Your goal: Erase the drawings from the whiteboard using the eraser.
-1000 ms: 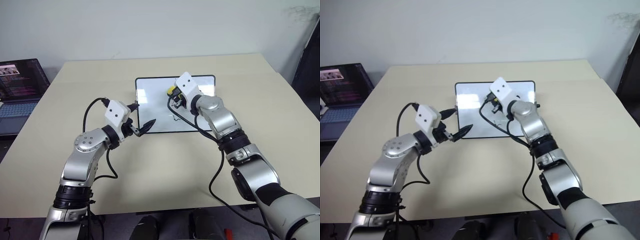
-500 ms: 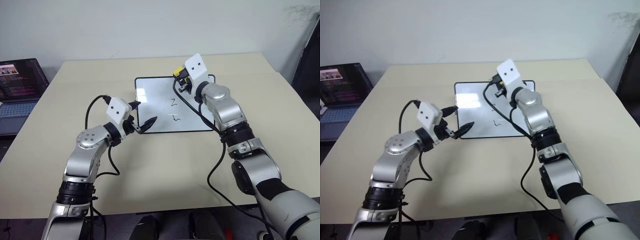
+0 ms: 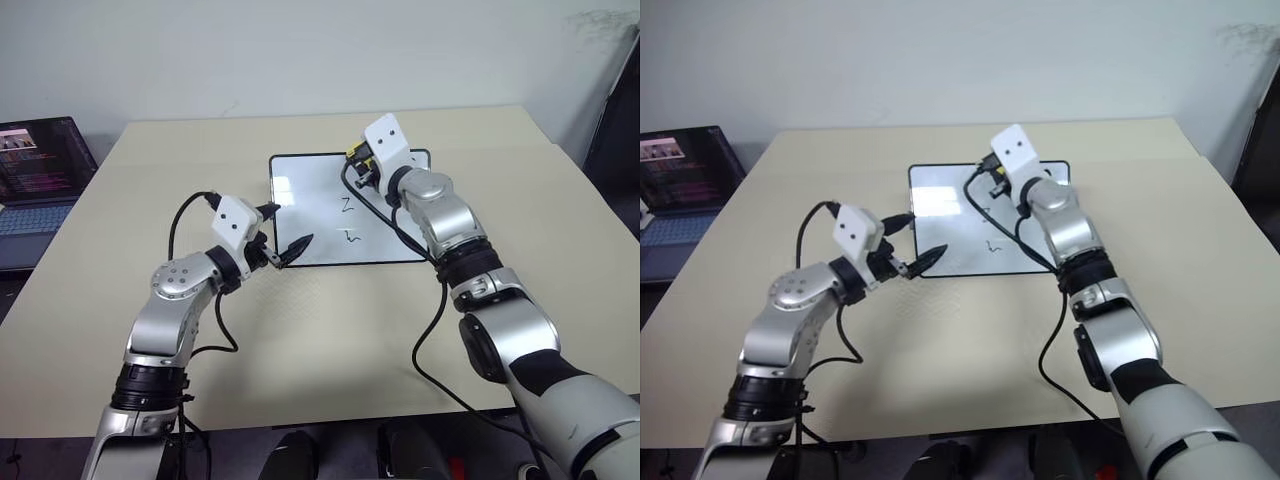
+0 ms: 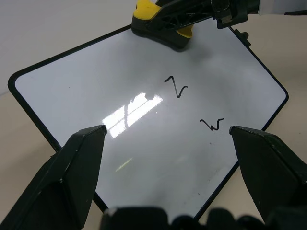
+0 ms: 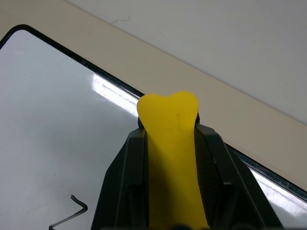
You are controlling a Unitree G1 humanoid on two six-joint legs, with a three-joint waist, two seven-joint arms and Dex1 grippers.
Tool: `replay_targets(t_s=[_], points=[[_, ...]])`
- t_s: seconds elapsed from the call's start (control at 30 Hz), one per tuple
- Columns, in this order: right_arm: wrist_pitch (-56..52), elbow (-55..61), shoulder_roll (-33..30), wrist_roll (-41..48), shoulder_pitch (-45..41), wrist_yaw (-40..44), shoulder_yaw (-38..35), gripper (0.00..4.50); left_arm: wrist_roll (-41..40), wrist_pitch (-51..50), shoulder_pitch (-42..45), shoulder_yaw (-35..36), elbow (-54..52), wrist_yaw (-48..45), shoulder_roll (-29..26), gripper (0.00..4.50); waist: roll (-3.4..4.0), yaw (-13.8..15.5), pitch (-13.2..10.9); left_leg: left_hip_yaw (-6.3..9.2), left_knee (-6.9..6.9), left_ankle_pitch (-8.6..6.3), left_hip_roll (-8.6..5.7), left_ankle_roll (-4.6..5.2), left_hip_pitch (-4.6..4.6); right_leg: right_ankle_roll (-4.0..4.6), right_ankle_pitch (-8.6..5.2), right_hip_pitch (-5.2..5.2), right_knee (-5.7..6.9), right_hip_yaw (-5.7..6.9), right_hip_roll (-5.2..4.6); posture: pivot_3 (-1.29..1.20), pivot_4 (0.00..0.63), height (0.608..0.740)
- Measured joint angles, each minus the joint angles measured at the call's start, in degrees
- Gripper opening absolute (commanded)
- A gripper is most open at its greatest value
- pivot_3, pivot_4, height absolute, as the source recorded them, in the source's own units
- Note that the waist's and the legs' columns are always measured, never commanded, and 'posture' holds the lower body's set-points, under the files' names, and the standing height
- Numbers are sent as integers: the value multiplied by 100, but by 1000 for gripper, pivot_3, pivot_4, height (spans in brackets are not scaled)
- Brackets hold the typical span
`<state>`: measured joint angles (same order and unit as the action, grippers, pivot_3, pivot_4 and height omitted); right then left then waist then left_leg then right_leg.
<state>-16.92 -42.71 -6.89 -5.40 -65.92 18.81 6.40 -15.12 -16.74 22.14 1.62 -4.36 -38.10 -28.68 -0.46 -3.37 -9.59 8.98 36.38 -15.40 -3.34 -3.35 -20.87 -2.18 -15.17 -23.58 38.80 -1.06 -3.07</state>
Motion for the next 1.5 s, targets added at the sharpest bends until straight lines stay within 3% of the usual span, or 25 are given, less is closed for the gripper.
replay_targets(t_s=[0.77, 1.5], points=[[-870, 826, 30, 1, 362, 120, -5, 959, -1, -5, 39, -14, -44, -41, 4, 4500, 0, 8, 0, 3, 0, 0, -1, 0, -1, 0, 0, 0, 0, 2, 0, 0, 150, 740], [-730, 538, 70, 3, 217, 111, -8, 959, 0, -8, 19, -14, -67, -75, 11, 4500, 0, -2, 0, 2, 1, 0, 0, 0, 2, 0, 0, 1, 4, 0, 0, 0, 150, 740]])
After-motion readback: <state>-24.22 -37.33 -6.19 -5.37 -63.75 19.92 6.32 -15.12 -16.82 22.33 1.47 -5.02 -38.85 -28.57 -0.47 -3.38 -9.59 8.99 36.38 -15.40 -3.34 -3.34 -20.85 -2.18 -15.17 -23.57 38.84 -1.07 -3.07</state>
